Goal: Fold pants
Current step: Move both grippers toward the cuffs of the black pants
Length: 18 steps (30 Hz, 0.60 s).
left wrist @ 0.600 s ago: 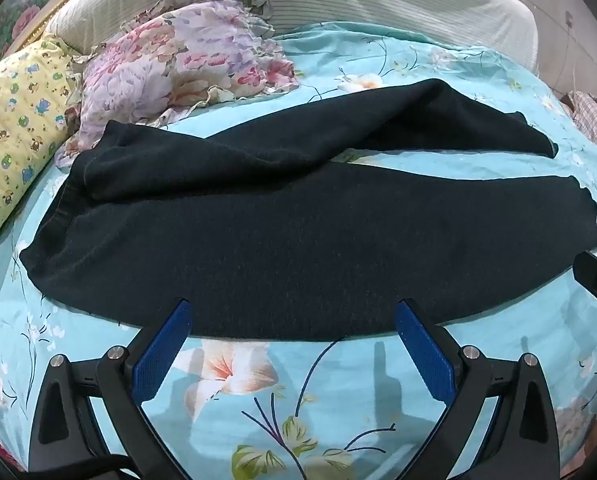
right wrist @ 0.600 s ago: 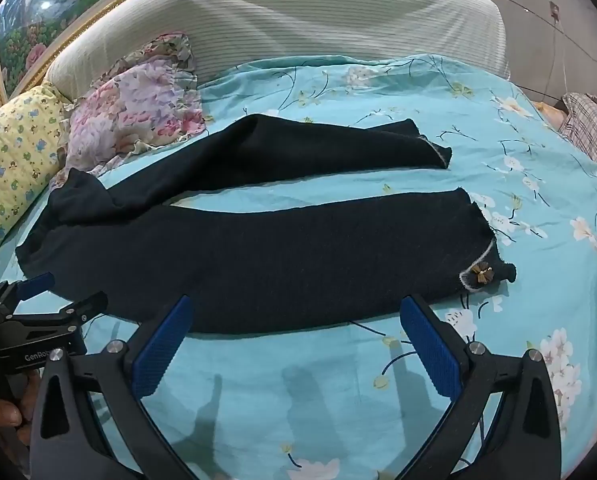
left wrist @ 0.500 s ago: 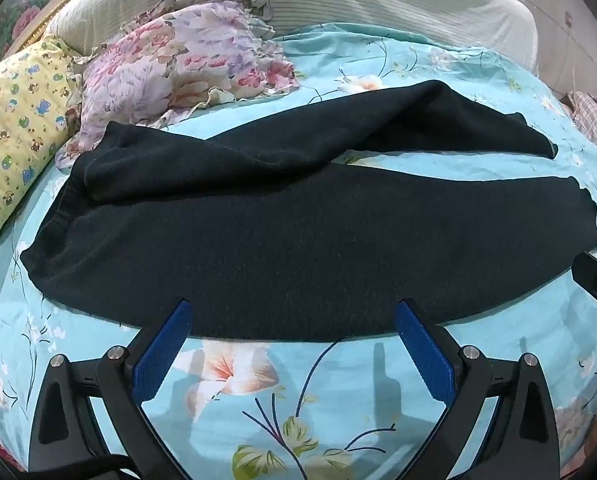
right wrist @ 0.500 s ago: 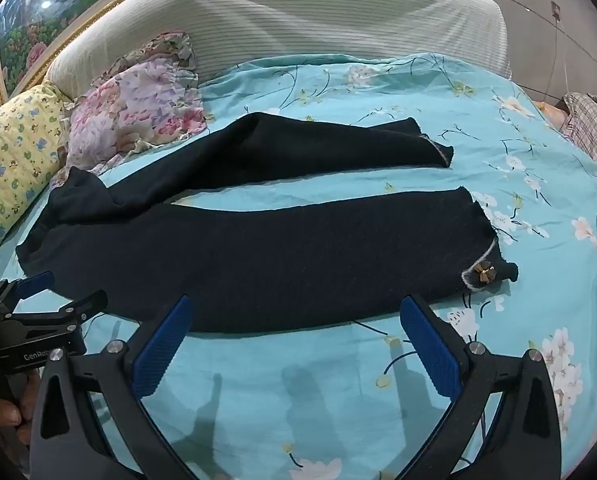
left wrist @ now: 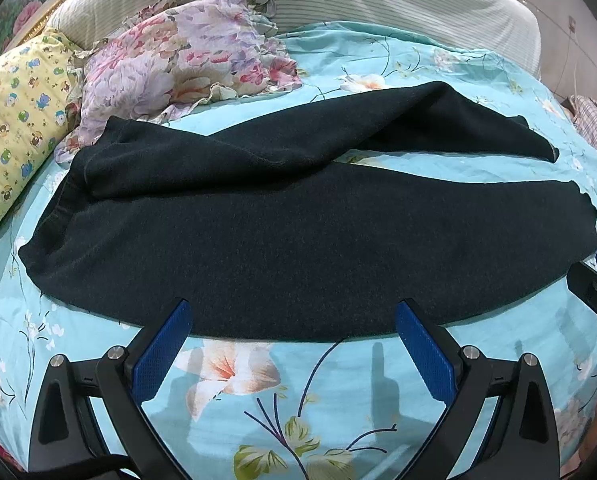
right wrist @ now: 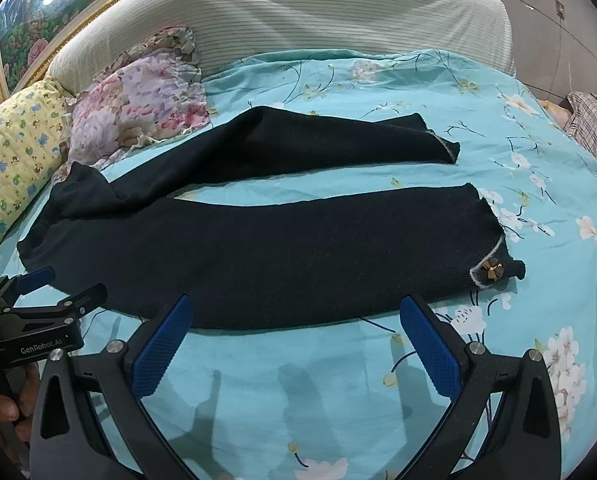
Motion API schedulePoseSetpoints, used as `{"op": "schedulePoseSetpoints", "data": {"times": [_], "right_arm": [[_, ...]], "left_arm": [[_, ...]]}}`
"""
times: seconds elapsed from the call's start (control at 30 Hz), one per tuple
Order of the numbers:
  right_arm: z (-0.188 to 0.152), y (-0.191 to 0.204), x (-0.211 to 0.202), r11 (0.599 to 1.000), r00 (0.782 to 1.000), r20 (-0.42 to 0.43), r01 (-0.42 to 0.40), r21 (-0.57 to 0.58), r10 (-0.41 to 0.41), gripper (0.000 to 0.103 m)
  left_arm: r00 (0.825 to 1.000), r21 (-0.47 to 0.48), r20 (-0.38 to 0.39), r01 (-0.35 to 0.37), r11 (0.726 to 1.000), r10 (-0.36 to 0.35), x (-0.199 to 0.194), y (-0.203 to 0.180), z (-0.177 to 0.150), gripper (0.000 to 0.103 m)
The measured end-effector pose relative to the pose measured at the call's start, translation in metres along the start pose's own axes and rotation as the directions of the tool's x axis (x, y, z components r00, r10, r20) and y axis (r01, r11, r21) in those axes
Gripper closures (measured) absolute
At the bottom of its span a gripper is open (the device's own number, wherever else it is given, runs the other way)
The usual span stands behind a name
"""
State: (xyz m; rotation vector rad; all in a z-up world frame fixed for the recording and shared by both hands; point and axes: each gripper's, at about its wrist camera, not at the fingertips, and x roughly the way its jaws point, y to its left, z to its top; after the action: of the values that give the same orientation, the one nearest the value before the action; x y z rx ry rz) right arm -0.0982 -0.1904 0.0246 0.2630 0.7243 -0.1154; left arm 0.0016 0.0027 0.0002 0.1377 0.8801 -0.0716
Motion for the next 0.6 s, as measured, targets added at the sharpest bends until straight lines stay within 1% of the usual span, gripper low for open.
{"op": "schedulePoseSetpoints", "data": {"times": [0.33,0.37,0.5,0.6], "right_arm": [[0.0004,-0.0003,0.0005,1.000,1.000,-0.006,0.002,-0.002,-0.002,0.000],[0.0004,-0.0002,0.0006,1.000,1.000,-0.006,0.003,-0.002,-0.003,0.000],[0.0003,-0.0002,0.0008,1.000,1.000,-0.008,0.003,-0.002,-0.003,0.000],[0.0005,-0.0008,0.0006,1.000,1.000,-0.010,0.004,-0.003,-0.004,0.000]], "left_arm": [[1.000,-0.007,-0.002,0.007,1.000,-0.007,0.0014,0.0013,0.0021,0.002],[1.000,-0.009,0.010,0.006,1.000,-0.006,0.0009,0.0013,0.0022,0.002],[1.000,-0.012,0.001,0.009,1.000,-0.009,0.0011,0.0010,0.0024,0.002],[1.000,-0.025,0.001,0.027,0.999,-0.027,0.0013,0.0020,0.0030,0.002]]}}
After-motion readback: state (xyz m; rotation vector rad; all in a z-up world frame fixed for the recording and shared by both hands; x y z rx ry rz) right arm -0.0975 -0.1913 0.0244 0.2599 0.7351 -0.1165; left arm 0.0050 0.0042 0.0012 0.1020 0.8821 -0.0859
